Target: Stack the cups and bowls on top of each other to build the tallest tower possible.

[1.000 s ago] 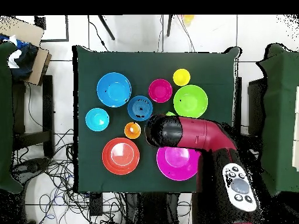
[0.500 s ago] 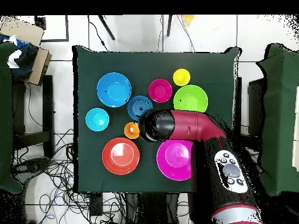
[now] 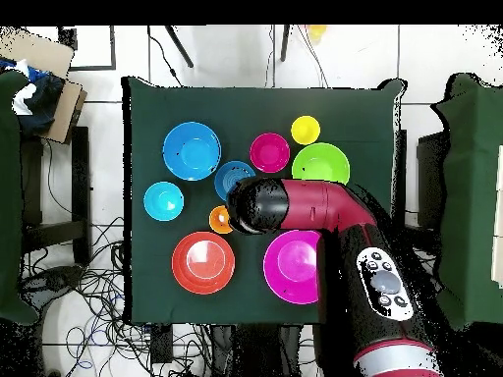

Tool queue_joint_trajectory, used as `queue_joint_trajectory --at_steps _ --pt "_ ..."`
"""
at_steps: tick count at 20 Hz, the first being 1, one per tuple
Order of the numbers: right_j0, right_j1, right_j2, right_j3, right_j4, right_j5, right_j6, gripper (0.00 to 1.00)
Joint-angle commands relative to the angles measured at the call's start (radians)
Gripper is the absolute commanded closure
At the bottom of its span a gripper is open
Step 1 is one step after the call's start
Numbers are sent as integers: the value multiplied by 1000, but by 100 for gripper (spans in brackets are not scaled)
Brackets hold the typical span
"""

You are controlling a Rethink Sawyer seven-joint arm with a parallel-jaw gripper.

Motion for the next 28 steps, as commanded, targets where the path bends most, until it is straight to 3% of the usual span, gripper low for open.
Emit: queue_joint_trajectory --at_steps 1,11,19,23,28 --pt "-1 4 77 -40 -83 107 -182 0" --pt "72 -58 55 16 -29 128 -57 0" --pt "127 -50 34 8 -5 121 8 0" --pt "133 -59 23 7 -6 132 -2 0" --pt "84 -67 25 36 -20 108 -65 0"
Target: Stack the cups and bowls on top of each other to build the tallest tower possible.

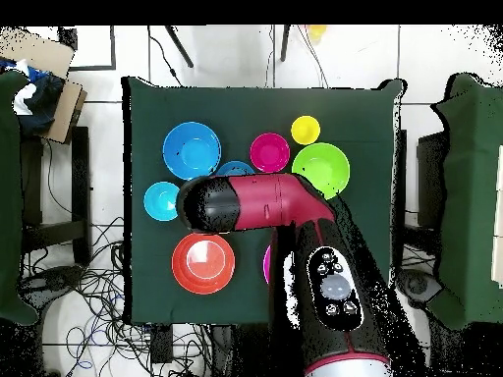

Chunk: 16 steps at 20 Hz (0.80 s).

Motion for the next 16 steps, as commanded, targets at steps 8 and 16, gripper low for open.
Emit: queue_joint_trajectory --at_steps 8,16 --pt "-174 -30 47 103 -80 70 -212 0" --pt "-184 -38 69 108 -98 81 -183 0"
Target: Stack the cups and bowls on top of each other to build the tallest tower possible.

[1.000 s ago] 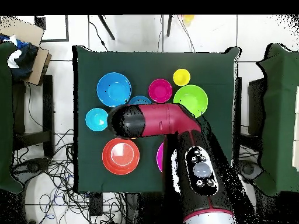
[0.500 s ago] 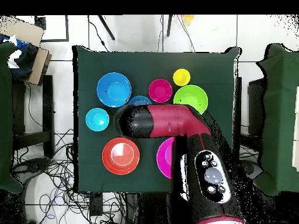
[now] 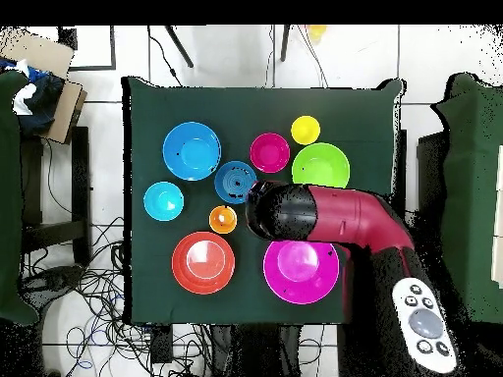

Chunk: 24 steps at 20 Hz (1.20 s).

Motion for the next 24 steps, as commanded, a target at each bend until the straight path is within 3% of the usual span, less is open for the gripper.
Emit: queue_joint_trajectory --at_steps 1,12,24 --pt "13 10 70 61 -97 84 -179 0" --pt "45 -3 61 47 -81 124 -151 0" --pt "123 23 29 45 -56 79 -41 0"
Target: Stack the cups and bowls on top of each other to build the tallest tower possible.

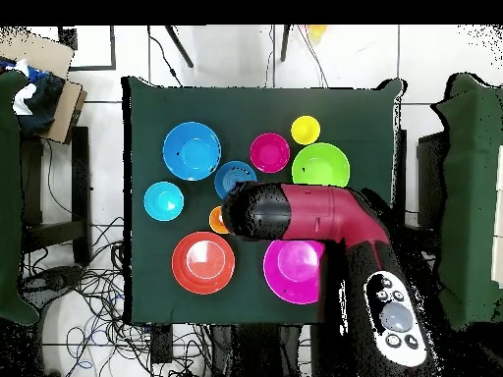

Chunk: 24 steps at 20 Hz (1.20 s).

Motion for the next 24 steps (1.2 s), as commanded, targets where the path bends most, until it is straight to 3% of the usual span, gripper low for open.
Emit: queue_joint_trajectory --at_steps 1,10,24 --pt "52 29 26 43 -55 78 -38 0" --pt "93 42 -13 26 -64 67 4 0" --pt "81 64 -30 22 -86 28 -21 0"
